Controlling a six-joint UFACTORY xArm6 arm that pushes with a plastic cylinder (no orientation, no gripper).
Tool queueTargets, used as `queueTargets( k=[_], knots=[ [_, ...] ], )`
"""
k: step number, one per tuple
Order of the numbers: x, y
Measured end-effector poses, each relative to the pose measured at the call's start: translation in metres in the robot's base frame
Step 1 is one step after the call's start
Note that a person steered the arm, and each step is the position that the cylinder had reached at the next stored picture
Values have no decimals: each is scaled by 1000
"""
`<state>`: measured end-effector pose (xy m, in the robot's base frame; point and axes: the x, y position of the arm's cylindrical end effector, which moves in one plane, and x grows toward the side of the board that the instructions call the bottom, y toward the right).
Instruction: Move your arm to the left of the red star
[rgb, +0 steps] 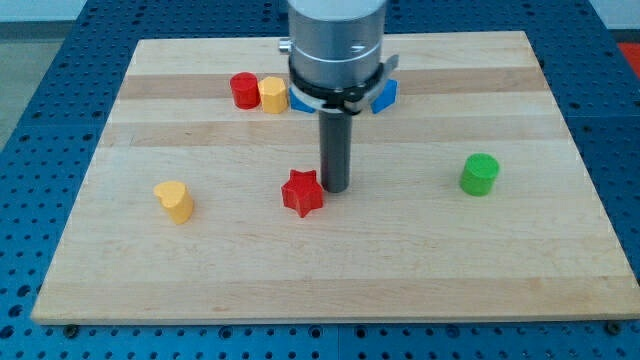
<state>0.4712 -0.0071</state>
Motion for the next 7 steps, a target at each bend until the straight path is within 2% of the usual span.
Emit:
queueTargets(
  k=[2,3,4,5,7],
  knots=[
    [0,-21],
    [60,-8],
    [109,28],
    [117,19],
    [117,-78]
  ],
)
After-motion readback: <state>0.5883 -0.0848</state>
